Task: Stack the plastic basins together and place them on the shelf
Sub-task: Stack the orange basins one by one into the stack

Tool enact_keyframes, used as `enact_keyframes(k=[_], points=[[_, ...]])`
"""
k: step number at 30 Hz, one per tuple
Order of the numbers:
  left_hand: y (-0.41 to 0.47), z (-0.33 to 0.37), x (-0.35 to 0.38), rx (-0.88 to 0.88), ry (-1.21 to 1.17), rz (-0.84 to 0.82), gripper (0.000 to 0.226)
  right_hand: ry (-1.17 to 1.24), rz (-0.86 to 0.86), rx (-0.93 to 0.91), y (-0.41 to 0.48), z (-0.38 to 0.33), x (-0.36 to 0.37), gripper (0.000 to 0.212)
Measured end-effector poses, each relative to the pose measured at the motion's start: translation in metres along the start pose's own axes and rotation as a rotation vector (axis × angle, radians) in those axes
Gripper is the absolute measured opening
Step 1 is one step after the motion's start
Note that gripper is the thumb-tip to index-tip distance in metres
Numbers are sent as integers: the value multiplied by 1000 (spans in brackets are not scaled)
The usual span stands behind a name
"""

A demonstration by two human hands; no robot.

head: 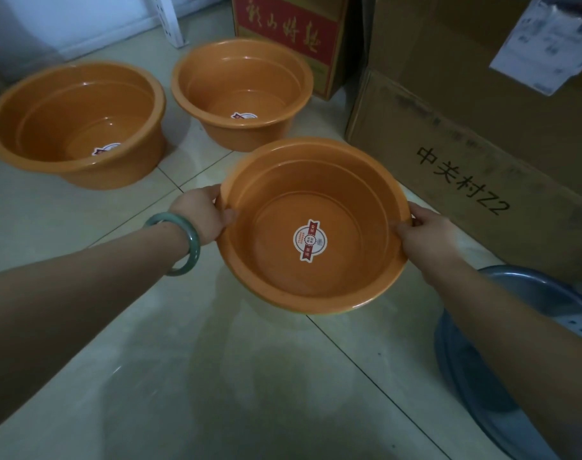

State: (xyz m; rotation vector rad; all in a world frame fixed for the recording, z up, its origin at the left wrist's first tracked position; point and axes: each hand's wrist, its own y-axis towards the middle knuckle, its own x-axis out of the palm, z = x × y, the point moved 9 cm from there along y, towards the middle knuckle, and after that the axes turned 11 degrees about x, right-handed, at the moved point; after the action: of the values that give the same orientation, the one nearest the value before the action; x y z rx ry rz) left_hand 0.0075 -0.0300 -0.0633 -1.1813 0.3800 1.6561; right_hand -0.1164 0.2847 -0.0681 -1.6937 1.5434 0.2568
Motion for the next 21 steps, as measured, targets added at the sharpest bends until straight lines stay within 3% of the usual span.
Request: enact_keyframes(k=[12,21], points=[[3,-5,1,-2,52,39,57,199,-101,160,20,8,10,53],[4,-8,1,-36,39,32,62,174,-116,169,26,6,11,51]])
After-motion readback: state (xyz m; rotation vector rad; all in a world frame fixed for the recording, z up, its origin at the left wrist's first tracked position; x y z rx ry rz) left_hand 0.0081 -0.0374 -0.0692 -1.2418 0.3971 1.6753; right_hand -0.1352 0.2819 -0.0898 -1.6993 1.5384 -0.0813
